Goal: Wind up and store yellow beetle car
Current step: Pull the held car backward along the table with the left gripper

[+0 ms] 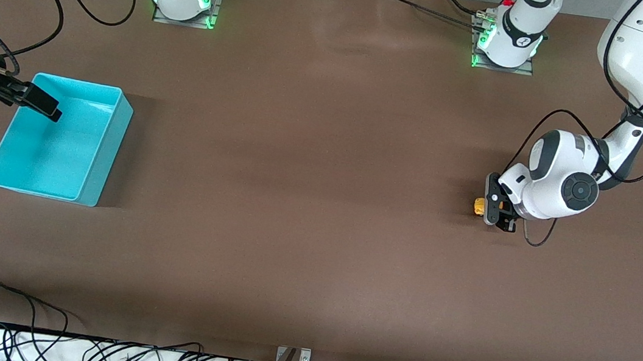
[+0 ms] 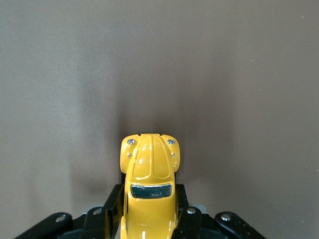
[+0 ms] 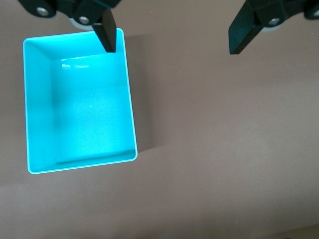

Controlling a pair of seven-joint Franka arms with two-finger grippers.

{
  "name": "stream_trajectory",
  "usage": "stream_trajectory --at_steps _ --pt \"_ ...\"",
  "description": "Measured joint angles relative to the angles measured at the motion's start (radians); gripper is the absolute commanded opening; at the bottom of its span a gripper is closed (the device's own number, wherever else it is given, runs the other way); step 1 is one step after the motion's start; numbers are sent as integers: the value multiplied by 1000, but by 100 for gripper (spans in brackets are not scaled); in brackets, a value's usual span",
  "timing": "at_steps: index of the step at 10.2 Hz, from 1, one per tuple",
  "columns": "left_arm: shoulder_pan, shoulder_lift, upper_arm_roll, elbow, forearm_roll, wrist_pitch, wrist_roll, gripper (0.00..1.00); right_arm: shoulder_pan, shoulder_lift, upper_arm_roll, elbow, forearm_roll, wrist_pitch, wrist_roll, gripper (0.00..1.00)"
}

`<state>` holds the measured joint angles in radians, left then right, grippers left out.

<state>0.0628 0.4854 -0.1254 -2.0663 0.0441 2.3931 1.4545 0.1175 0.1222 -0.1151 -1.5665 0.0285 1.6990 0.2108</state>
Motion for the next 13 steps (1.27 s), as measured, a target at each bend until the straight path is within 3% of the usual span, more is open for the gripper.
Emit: stream_trajectory --at_steps 6,11,13 --pt "5 1 3 0 0 -4 44 16 0 7 0 0 0 0 0 100" --pt "197 38 8 66 0 -37 307 16 0 7 -1 0 0 0 0 100" --pt "223 45 8 78 0 -37 338 16 0 8 -1 0 0 0 0 100"
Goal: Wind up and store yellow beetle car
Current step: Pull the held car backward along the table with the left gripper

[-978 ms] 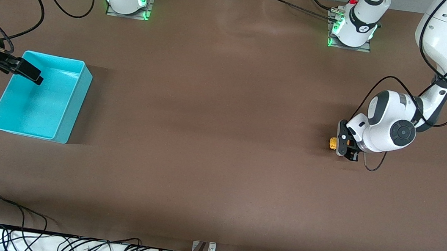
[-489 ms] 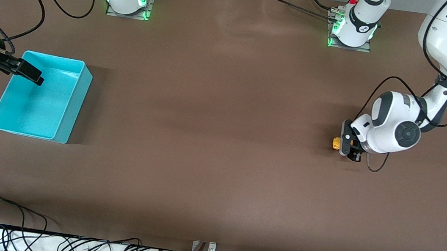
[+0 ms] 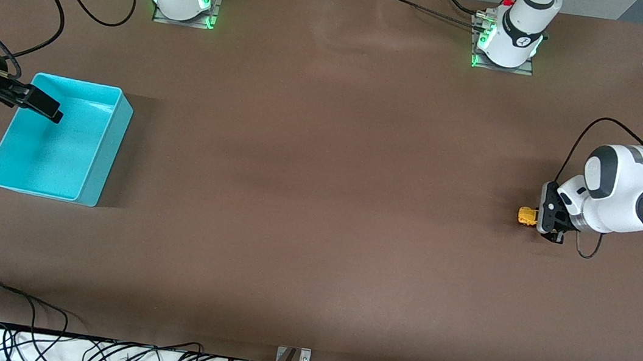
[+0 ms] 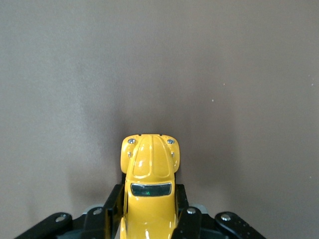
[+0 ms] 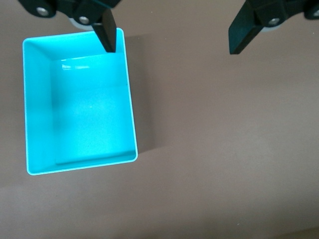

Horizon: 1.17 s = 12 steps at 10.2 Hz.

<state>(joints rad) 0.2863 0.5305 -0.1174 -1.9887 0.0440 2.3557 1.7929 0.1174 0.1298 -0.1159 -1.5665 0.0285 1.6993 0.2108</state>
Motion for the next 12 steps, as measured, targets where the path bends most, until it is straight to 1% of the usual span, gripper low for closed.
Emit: stream_trajectory --at_steps 5,9,12 --pt "22 5 2 9 0 0 3 15 0 1 0 0 0 0 0 100" --pt "29 12 22 23 0 0 8 16 0 2 0 0 0 0 0 100" --pt "29 13 24 25 0 0 8 18 0 2 0 0 0 0 0 100"
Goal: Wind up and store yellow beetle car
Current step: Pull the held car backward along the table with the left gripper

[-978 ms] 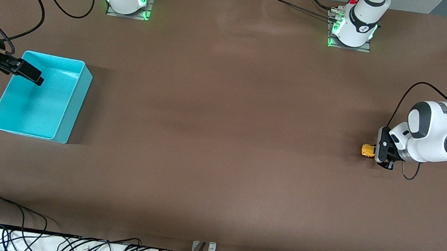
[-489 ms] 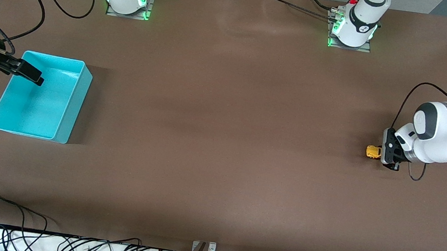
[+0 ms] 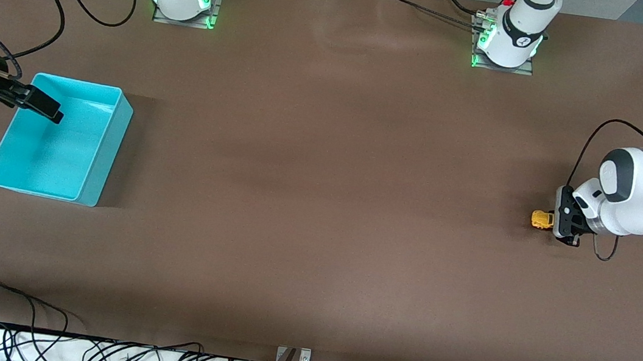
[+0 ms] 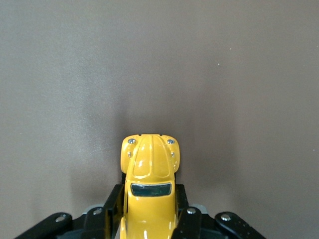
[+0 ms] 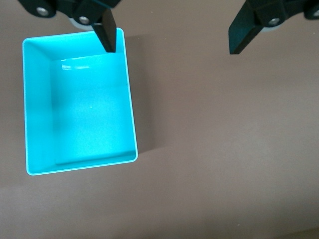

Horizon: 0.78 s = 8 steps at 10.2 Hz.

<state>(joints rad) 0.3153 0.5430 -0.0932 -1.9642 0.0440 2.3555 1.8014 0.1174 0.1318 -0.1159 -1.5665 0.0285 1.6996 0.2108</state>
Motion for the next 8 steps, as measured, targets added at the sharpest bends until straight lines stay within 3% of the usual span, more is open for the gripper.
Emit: stream_trajectory --at_steps 8 --pt "9 5 3 12 0 -25 -15 15 0 0 0 0 0 1 0 100"
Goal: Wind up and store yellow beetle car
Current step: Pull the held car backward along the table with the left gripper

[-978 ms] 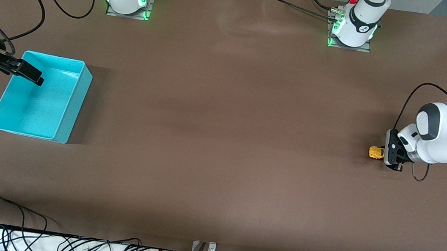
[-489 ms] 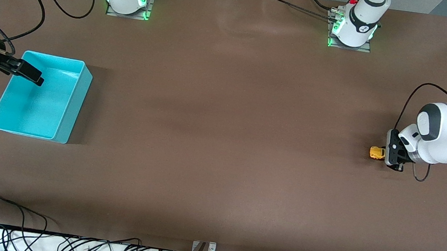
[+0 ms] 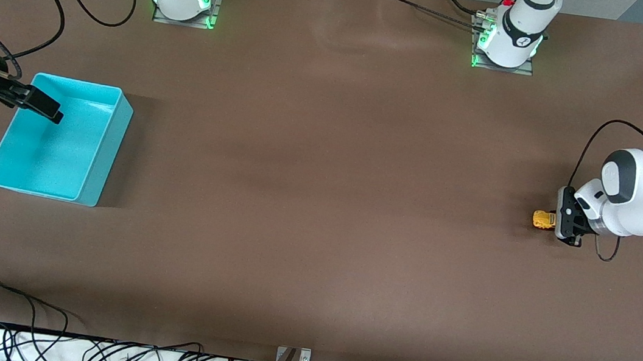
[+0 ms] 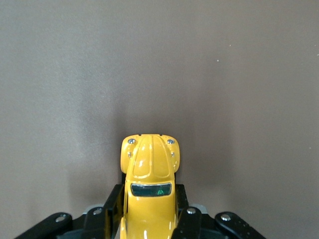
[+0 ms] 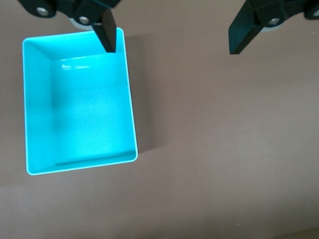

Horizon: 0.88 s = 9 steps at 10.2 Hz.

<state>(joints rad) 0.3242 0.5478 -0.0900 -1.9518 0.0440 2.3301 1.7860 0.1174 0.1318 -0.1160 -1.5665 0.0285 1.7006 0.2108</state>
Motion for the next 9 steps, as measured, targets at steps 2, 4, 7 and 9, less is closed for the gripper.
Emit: stream_trajectory --at_steps 2,4,7,9 --pt "8 0 0 2 0 -12 -9 15 0 0 0 0 0 0 0 100" --pt "10 0 0 2 0 -13 -9 15 0 0 0 0 0 0 0 100" --pt "10 0 -1 3 15 -15 -9 14 0 0 0 0 0 0 0 100" --pt "10 1 -1 6 29 -19 -9 21 0 0 0 0 0 1 0 100"
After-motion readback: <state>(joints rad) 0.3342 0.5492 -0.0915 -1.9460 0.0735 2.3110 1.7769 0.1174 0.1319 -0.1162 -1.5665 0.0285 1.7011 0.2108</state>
